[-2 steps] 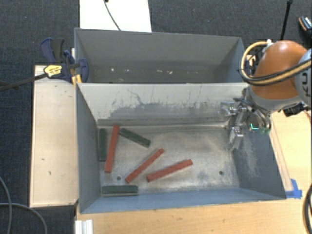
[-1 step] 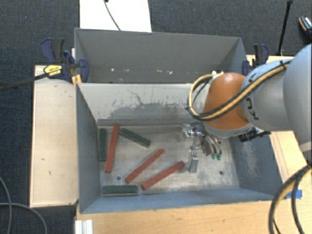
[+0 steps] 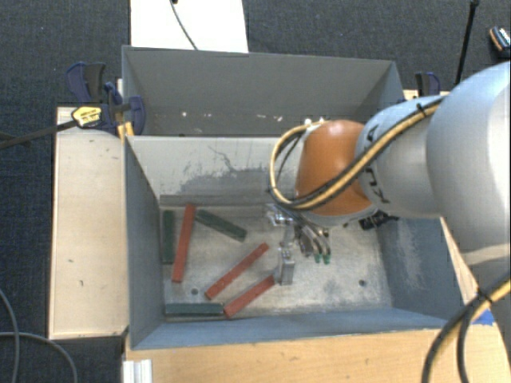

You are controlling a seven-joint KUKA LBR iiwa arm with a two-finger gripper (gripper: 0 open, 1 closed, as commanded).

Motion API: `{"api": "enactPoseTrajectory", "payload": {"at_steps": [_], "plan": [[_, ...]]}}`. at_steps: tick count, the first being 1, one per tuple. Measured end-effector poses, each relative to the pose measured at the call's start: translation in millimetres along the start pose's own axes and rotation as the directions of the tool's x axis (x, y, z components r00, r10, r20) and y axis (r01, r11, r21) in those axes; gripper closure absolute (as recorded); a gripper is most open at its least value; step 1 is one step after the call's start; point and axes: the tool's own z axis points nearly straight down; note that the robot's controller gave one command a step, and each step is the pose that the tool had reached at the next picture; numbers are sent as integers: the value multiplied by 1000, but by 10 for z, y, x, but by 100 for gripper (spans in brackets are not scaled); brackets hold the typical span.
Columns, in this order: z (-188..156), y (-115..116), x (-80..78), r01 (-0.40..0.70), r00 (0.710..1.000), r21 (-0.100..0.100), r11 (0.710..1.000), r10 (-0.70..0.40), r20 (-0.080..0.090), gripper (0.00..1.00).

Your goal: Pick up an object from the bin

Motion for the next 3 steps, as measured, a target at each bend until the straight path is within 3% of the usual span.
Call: {"api": "enactPoseTrajectory", "payload": {"at_steps": [1,2,3], "plan": [[5,543,-281,-57,998,-2,998,57,4,0],[13,1025,323,-48,999,-1,999,48,-3,0],[13,984,300,-50,999,2,999,50,0,100]]}}
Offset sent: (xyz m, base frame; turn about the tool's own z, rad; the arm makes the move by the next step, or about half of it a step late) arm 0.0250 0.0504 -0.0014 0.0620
